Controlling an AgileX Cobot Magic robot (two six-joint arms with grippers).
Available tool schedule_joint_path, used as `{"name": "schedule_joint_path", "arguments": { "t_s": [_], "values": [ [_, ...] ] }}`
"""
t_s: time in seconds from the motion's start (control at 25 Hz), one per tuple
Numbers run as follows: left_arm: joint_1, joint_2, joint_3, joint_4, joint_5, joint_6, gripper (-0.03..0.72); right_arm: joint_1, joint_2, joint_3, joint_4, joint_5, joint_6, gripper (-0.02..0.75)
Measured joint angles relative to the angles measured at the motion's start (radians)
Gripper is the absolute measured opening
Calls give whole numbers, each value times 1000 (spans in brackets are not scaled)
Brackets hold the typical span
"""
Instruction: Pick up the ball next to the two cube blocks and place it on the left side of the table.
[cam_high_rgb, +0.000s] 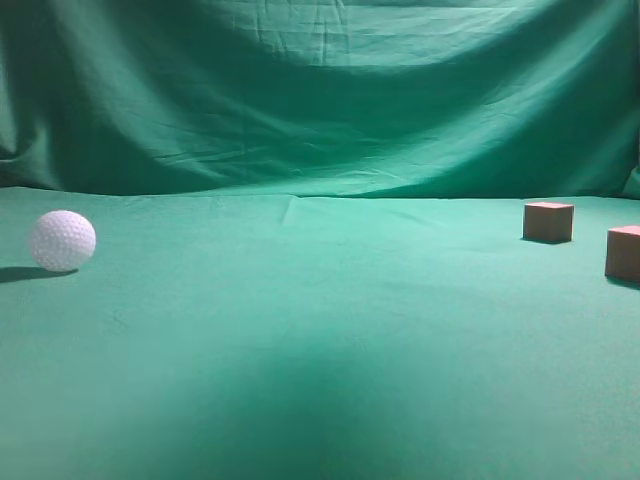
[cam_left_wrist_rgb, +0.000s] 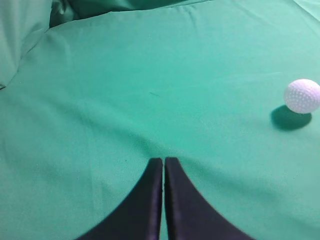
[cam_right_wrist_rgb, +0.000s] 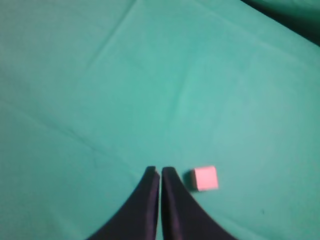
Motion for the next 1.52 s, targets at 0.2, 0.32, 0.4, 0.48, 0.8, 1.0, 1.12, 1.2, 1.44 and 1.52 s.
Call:
{"name": "schedule_joint_path", "arguments": {
  "t_s": [0.2, 0.32, 0.4, 0.48, 0.8, 1.0, 1.12, 1.2, 1.44, 1.52],
  "values": [
    [0, 0, 0, 0, 0, 0, 0, -152, -293, 361, 33, -203, 49, 0],
    [0, 0, 0, 0, 0, 0, 0, -164, -447, 566, 49, -319, 51, 0],
    [0, 0, 0, 0, 0, 0, 0, -164, -545, 696, 60, -398, 53, 0],
    [0, 0, 0, 0, 0, 0, 0, -164, -635, 829, 63, -469, 53, 0],
    [0, 0, 0, 0, 0, 0, 0, -164, -1013, 1188, 118, -629, 70, 0],
    [0, 0, 0, 0, 0, 0, 0, -164, -1162, 1287, 145, -589, 71, 0],
    [0, 0, 0, 0, 0, 0, 0, -164, -1210, 1327, 137, -600, 71, 0],
    [0, 0, 0, 0, 0, 0, 0, -164, -1224, 1355, 135, -633, 71, 0],
    [0, 0, 0, 0, 0, 0, 0, -164, -1283, 1472, 90, -738, 48, 0],
    [0, 0, 0, 0, 0, 0, 0, -171, -1326, 1529, 66, -782, 48, 0]
  ]
}}
